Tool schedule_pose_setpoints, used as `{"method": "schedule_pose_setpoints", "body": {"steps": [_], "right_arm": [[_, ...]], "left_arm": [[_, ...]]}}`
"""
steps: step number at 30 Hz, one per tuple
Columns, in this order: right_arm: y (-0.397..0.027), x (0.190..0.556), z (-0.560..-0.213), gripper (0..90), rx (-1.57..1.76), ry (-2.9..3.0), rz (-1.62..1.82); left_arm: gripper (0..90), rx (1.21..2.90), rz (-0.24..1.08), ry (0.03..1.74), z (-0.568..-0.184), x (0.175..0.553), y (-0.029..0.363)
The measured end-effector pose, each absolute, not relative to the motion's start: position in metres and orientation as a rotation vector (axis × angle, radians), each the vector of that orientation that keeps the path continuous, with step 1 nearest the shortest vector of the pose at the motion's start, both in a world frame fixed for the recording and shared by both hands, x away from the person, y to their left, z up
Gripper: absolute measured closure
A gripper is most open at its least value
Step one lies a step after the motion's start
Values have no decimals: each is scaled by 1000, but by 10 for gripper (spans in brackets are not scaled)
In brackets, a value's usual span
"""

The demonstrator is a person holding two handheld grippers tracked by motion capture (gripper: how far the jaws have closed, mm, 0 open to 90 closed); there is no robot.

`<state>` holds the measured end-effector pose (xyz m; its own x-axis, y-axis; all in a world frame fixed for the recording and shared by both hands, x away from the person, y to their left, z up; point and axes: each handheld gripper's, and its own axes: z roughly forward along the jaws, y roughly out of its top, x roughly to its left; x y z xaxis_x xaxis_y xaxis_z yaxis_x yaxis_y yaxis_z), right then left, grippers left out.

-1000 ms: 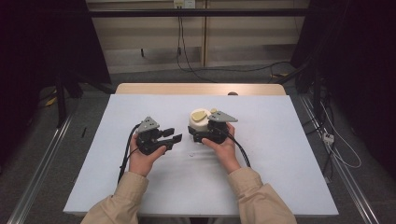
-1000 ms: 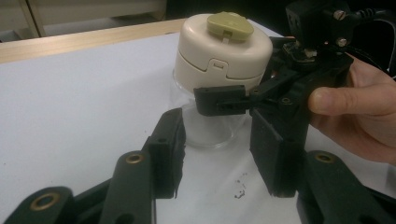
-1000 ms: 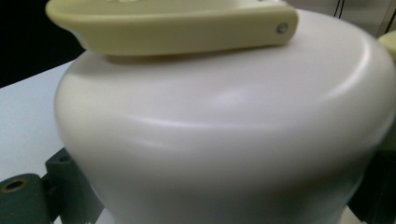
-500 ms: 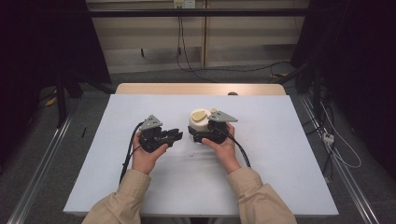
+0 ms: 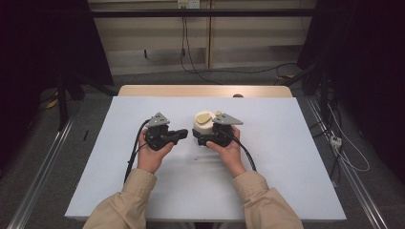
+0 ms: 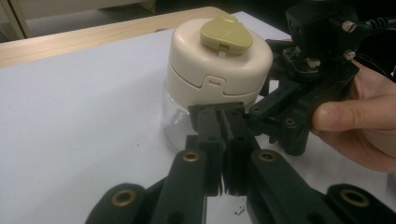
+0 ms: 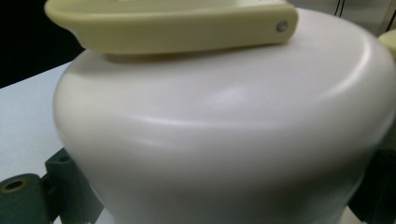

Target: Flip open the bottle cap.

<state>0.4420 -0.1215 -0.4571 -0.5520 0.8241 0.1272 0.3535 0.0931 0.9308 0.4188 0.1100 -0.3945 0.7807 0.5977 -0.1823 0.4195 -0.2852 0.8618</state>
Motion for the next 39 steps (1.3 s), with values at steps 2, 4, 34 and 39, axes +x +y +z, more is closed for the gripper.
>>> {"method": "schedule_pose_setpoints", "body": {"steps": [2, 4, 34, 39], "right_arm": [[-122, 442, -457, 60, 1152, 1946, 1459], [-121, 442, -457, 60, 1154, 1947, 1459], [-122, 442, -457, 59, 1154, 1949, 1461], [-122, 442, -457, 59, 1154, 1949, 1460]], "left_arm": [[900, 1920, 210, 774, -393, 420, 108], [900, 1924, 213, 771, -392, 421, 106], [900, 1954, 211, 764, -379, 437, 85], [900, 1959, 210, 765, -379, 438, 84]]}}
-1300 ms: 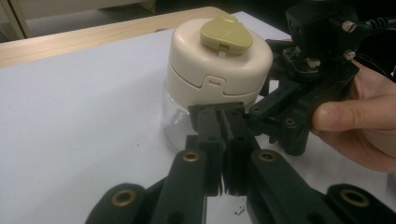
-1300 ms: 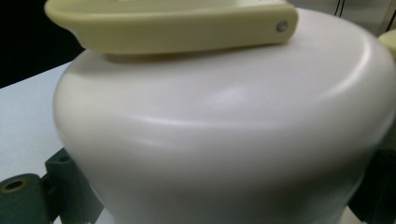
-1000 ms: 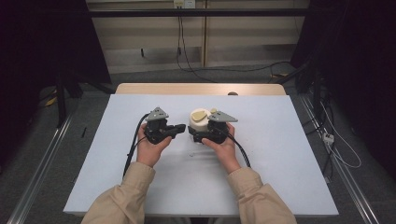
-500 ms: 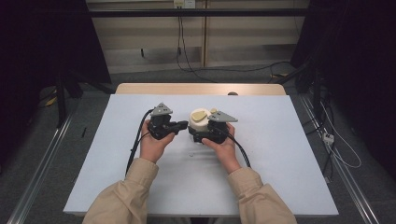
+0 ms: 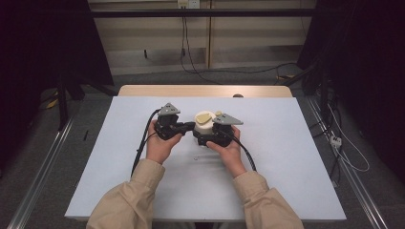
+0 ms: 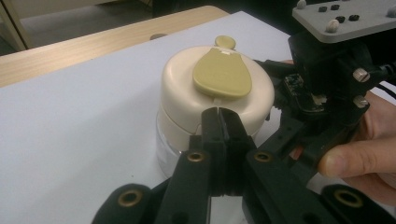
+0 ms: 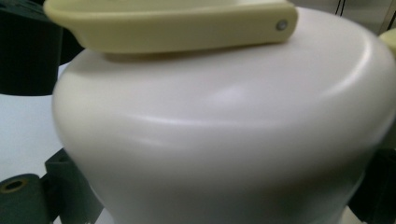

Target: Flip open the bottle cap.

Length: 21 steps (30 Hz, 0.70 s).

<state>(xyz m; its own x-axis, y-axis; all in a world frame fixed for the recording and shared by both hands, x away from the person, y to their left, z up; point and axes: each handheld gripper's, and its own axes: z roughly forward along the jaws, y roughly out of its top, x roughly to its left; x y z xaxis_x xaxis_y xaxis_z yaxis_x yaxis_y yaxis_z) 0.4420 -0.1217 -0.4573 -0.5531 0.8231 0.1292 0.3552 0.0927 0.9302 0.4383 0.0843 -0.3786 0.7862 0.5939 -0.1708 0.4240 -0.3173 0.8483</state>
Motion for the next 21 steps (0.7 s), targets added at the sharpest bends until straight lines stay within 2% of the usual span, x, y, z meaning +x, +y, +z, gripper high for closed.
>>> {"method": "schedule_pose_setpoints", "body": {"steps": [21], "right_arm": [[-122, 442, -458, 58, 1157, 1947, 1463]], "left_arm": [[900, 1963, 222, 766, -375, 443, 78]]}}
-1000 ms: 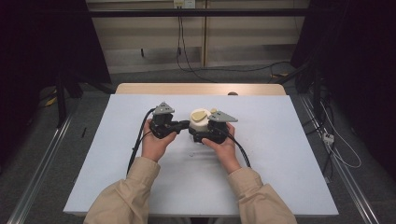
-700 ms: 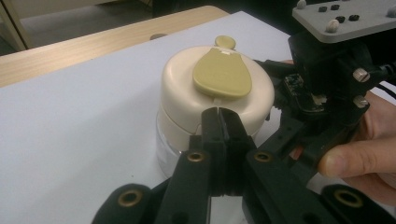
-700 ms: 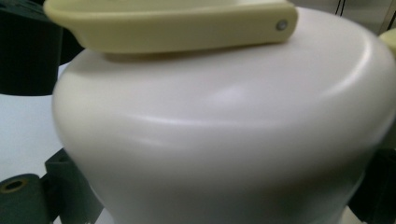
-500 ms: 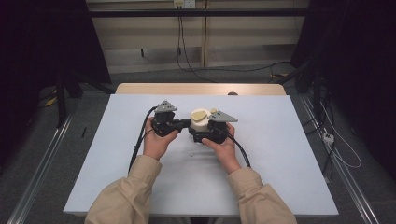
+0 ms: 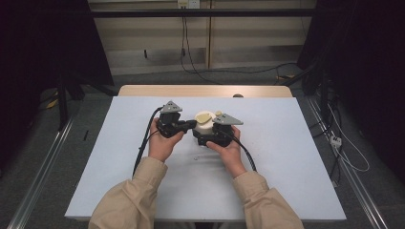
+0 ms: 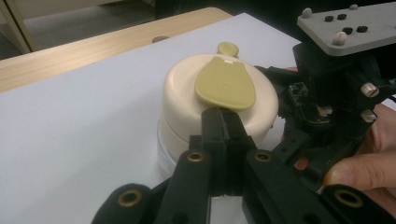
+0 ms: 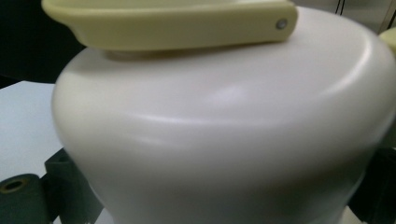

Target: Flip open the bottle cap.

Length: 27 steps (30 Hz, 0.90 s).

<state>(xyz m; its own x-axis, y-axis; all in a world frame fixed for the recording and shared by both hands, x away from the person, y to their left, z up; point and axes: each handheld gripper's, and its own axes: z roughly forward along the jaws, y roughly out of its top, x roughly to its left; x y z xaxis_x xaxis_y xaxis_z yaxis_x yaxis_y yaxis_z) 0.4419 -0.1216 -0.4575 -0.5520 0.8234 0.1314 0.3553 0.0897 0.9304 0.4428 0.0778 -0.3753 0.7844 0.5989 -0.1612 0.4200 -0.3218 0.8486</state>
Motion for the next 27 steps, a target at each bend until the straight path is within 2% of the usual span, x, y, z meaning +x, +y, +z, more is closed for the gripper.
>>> {"method": "schedule_pose_setpoints", "body": {"steps": [27], "right_arm": [[-122, 442, -458, 57, 1165, 1943, 1463]], "left_arm": [[900, 1947, 230, 765, -363, 446, 72]]}}
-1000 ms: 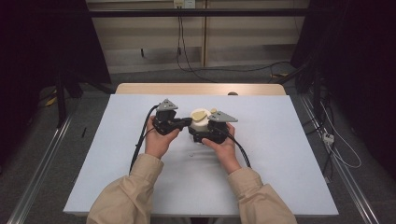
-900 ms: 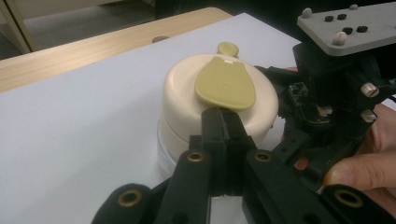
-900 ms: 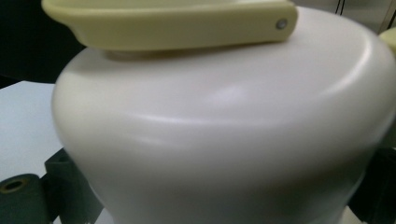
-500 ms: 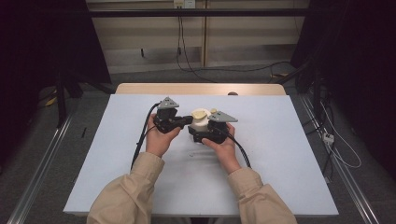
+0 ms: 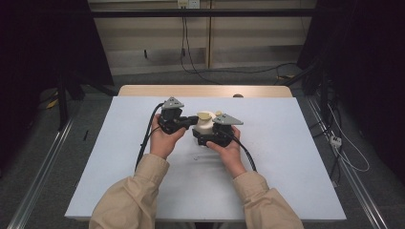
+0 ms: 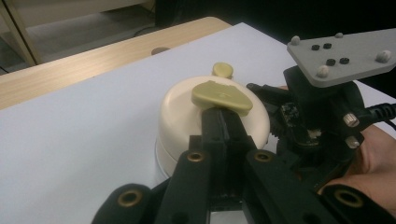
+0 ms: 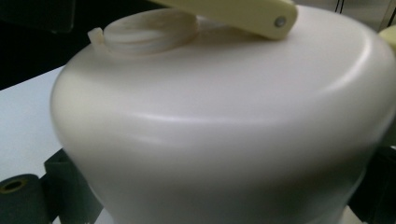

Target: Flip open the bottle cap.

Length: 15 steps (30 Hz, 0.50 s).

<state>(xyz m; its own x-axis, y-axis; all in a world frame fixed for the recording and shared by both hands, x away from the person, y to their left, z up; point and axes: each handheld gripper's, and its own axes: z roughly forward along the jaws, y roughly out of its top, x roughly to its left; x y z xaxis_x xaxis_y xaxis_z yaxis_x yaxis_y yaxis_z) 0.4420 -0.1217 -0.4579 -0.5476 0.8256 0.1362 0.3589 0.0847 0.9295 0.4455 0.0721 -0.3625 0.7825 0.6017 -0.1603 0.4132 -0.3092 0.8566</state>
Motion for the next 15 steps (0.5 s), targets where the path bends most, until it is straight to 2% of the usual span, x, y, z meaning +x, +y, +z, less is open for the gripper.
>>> {"method": "schedule_pose_setpoints", "body": {"steps": [15], "right_arm": [[-122, 442, -458, 56, 1171, 1945, 1465]], "left_arm": [[900, 1936, 233, 759, -358, 448, 70]]}}
